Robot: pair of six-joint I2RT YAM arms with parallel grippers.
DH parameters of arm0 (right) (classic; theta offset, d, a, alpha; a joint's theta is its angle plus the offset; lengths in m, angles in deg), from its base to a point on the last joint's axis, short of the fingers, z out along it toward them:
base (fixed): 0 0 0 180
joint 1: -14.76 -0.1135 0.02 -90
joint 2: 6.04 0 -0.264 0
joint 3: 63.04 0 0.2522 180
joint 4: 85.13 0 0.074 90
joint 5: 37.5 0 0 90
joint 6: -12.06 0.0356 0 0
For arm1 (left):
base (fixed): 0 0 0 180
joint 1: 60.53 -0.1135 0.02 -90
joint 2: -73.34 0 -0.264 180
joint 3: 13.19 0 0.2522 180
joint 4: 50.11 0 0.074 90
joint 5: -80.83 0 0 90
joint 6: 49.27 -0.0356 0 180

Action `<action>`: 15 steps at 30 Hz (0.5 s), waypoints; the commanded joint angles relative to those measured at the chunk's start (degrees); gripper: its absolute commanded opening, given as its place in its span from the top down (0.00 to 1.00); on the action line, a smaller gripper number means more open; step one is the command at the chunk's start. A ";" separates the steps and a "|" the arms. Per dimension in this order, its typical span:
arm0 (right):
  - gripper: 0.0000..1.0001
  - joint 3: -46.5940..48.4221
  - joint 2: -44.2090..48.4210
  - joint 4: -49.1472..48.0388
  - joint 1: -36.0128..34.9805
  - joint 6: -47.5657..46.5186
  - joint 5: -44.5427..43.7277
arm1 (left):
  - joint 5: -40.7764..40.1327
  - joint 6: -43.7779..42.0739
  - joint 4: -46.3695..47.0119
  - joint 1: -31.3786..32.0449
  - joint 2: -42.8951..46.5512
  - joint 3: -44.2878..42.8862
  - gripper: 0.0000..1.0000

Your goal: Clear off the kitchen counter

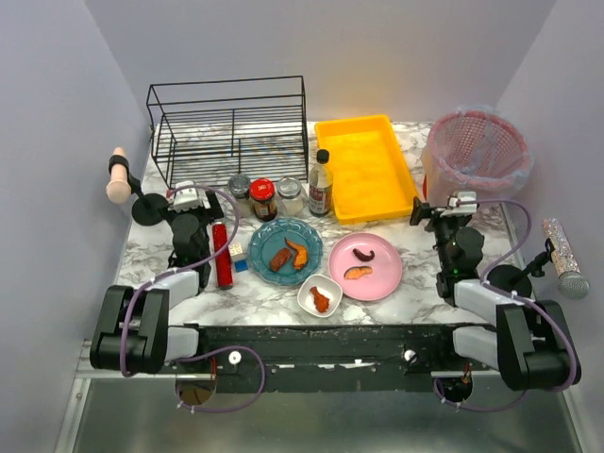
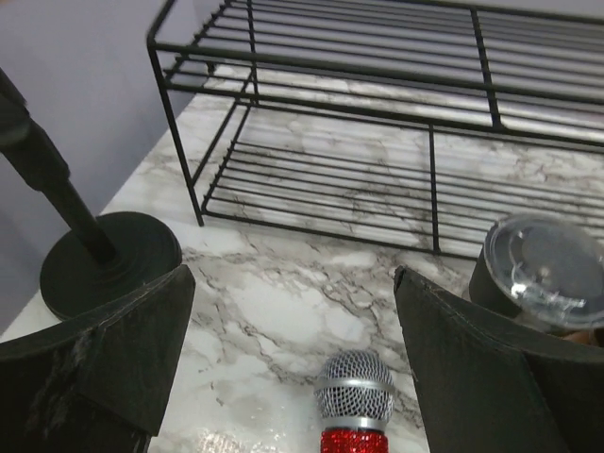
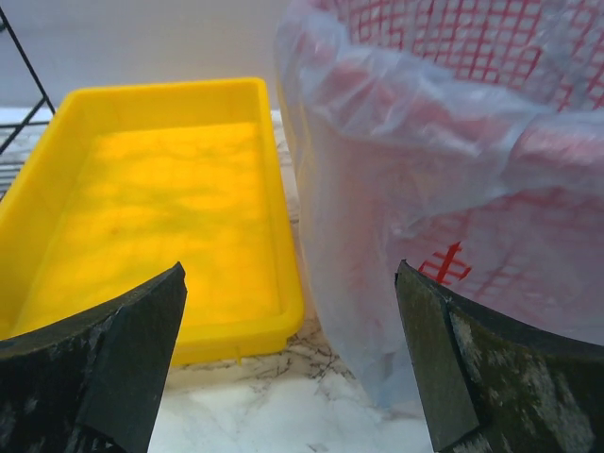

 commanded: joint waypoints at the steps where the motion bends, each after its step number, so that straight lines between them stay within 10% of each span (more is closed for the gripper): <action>1: 0.00 3.32 3.31 8.19 -1.76 -0.99 -5.56 | -6.67 4.35 -11.15 1.03 5.01 -3.29 0.01; 15: 0.00 20.01 7.10 43.07 -3.26 24.13 -18.76 | -15.30 12.72 -40.05 9.29 25.14 -12.68 0.01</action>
